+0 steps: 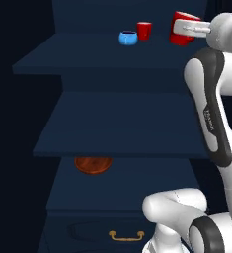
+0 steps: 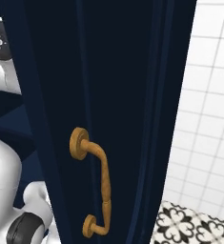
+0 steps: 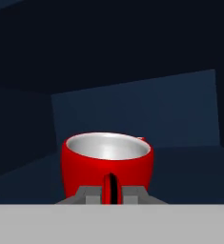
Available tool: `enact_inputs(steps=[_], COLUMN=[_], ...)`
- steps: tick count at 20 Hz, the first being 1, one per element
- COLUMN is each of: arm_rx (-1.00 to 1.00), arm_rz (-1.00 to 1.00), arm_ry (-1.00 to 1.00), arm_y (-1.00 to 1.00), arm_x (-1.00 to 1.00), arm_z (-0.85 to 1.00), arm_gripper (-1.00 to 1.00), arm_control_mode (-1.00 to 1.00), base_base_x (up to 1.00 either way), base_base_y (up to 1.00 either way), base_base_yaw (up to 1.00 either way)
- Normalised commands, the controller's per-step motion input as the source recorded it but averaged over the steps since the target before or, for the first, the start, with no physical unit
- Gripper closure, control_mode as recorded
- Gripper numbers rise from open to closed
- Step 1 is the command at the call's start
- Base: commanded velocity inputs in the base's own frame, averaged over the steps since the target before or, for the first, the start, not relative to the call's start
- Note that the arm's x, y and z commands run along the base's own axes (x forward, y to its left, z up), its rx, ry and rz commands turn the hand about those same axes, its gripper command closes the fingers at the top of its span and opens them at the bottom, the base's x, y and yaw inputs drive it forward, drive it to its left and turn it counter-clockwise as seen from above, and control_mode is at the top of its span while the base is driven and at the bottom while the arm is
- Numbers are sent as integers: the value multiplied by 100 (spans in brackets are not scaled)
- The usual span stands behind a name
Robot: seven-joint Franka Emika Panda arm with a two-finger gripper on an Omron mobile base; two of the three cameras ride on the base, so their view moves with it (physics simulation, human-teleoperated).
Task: Gather all objects into one cabinet and sort the glasses and bowls to opposite sides.
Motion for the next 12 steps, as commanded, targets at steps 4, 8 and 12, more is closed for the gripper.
enact_inputs(steps=[4, 8, 12], arm_rx=[-7, -17, 0], arm_rz=[-23, -39, 0], arm_ry=[0, 2, 0], arm_y=[-8, -10, 0], arm_x=[4, 29, 3], arm_z=[0, -2, 0], arm_gripper=[100, 100, 100], arm_control_mode=[-100, -100, -100], base_base_x=[0, 0, 0], base_base_y=[0, 0, 0], base_base_yaw=[0, 0, 0])
